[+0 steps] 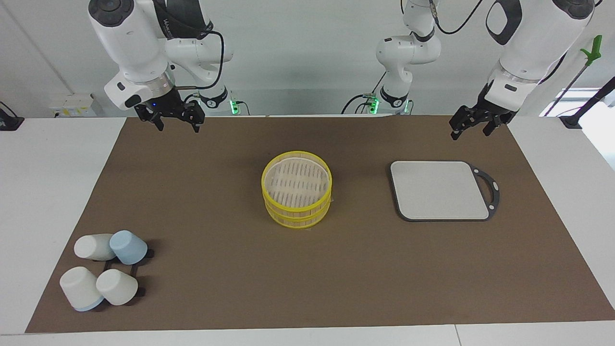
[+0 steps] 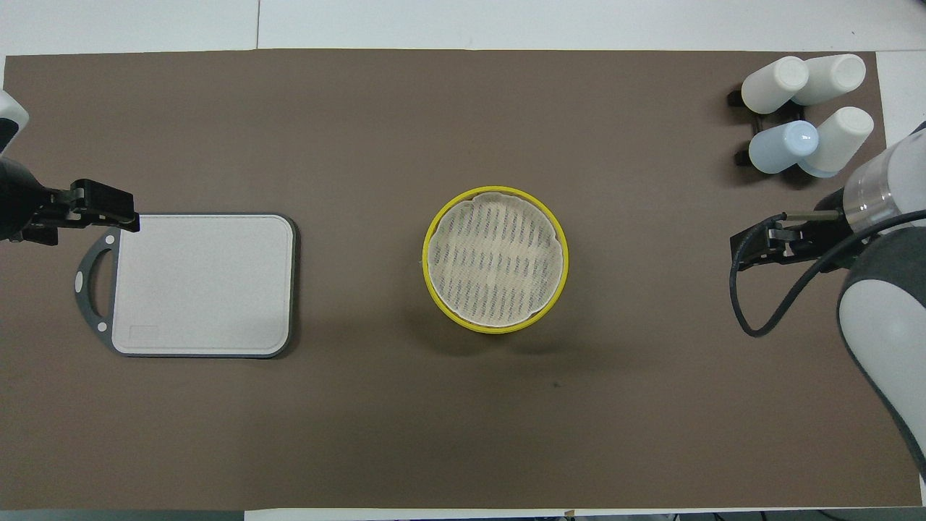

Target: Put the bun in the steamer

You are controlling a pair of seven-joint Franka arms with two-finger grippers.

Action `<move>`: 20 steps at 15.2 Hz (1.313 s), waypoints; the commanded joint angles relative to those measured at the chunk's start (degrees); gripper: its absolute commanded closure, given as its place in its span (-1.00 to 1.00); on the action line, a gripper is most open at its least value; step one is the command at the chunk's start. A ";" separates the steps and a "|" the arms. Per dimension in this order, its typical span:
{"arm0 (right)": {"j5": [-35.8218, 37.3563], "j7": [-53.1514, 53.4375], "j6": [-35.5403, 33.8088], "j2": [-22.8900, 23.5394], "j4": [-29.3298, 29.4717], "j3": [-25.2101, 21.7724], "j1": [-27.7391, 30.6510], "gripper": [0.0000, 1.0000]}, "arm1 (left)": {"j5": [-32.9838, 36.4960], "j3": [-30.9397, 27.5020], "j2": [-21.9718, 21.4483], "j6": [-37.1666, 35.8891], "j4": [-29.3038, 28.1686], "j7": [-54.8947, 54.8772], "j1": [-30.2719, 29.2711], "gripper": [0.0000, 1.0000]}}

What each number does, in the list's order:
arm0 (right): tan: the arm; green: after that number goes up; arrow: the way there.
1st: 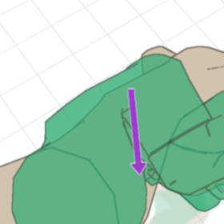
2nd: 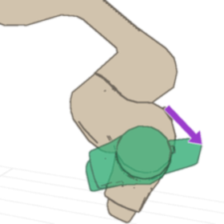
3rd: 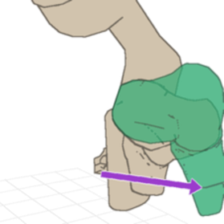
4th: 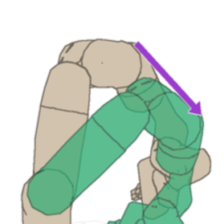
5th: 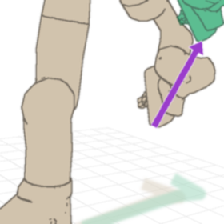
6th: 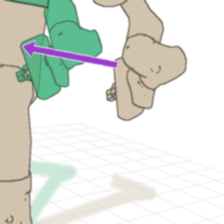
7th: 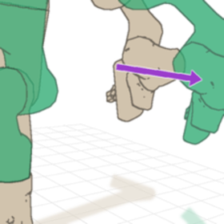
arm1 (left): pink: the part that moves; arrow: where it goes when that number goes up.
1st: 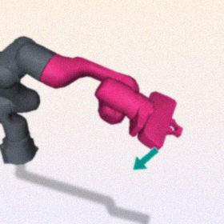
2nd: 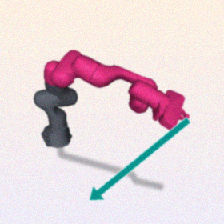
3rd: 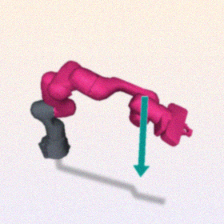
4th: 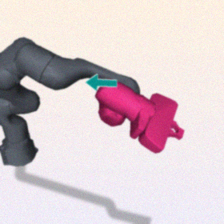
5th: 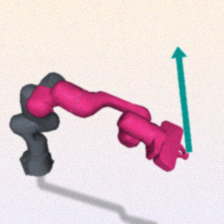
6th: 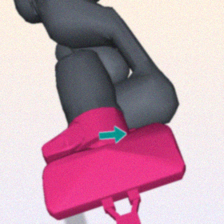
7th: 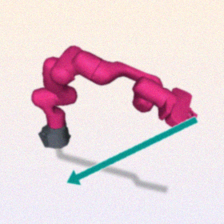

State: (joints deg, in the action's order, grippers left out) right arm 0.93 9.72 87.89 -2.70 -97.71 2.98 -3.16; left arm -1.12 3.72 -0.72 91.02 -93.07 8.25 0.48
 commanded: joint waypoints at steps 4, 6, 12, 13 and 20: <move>0.21 -8.66 5.55 0.85 0.15 -1.31 0.35 -1.00 | -0.72 0.49 -0.86 1.18 -1.42 -3.06 -0.92 -1.00; 0.12 -8.75 3.45 2.86 2.68 -1.66 0.44 -1.00 | -0.72 0.49 -0.86 1.18 -1.42 -3.24 -0.92 -1.00; -0.41 -8.31 4.31 3.13 3.31 -2.10 1.84 -1.00 | -0.64 0.49 -0.86 1.18 -1.50 -3.24 -0.92 -1.00; -0.67 -8.31 5.36 3.22 3.23 -2.10 2.80 -1.00 | -0.64 0.49 -0.86 1.18 -1.42 -3.24 -0.92 -1.00; -0.76 -7.87 4.84 2.52 3.49 -2.28 3.16 -1.00 | -0.64 0.49 -0.86 1.27 -1.42 -3.15 -0.92 -1.00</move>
State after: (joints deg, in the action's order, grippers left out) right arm 0.82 2.57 93.08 -0.18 -94.84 0.53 -0.37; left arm -1.12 3.72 -0.72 91.15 -93.23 6.11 0.48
